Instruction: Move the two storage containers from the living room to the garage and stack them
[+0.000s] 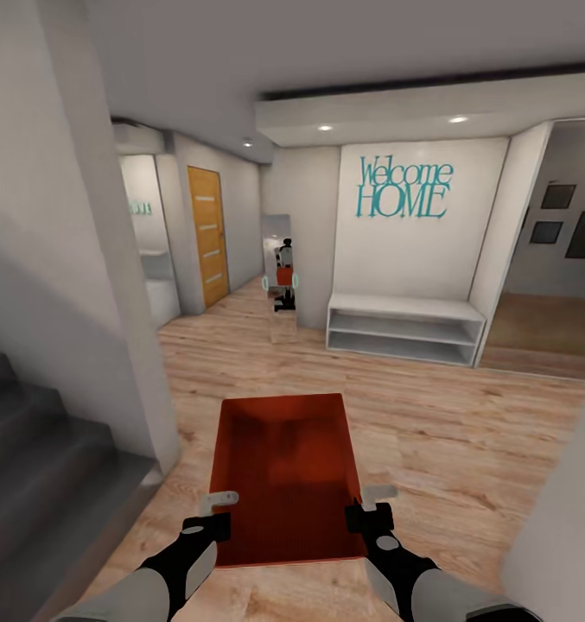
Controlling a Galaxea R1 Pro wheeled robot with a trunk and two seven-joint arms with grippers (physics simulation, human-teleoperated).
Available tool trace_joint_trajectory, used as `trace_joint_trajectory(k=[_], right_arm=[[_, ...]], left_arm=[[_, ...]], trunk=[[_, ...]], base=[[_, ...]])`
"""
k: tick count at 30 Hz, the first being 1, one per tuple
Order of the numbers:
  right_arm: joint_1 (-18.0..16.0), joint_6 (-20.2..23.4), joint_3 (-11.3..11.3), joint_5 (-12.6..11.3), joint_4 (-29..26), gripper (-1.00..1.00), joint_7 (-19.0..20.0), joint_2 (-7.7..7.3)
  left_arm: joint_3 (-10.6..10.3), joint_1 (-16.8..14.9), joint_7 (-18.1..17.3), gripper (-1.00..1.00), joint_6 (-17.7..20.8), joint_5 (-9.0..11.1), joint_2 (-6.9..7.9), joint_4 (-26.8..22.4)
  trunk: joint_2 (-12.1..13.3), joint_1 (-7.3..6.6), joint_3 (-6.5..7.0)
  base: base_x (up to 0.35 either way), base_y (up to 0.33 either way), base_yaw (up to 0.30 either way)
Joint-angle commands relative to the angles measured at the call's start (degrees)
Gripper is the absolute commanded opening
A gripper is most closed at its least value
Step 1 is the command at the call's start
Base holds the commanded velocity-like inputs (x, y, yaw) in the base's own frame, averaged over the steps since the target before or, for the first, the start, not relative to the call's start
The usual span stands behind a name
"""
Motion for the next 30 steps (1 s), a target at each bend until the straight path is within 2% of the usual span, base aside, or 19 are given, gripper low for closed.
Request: trace_joint_trajectory(k=[1, 30], right_arm=[[0.00, -0.03, -3.45, 0.17, 0.03, -1.00, -0.22, -0.28], [0.00, 0.05, -3.48, 0.02, 0.03, -1.00, -0.22, -0.28]], left_arm=[[3.00, -0.05, 0.47, -1.00, 0.17, 4.34, 3.43, -0.24], [2.99, -0.05, 0.47, -1.00, 0.20, 4.47, 3.43, -0.21]], trunk=[[-0.04, 0.05, -0.02], [-0.04, 0.05, -0.02]], base=[[0.322, 0.000, 0.000], [0.322, 0.000, 0.000]])
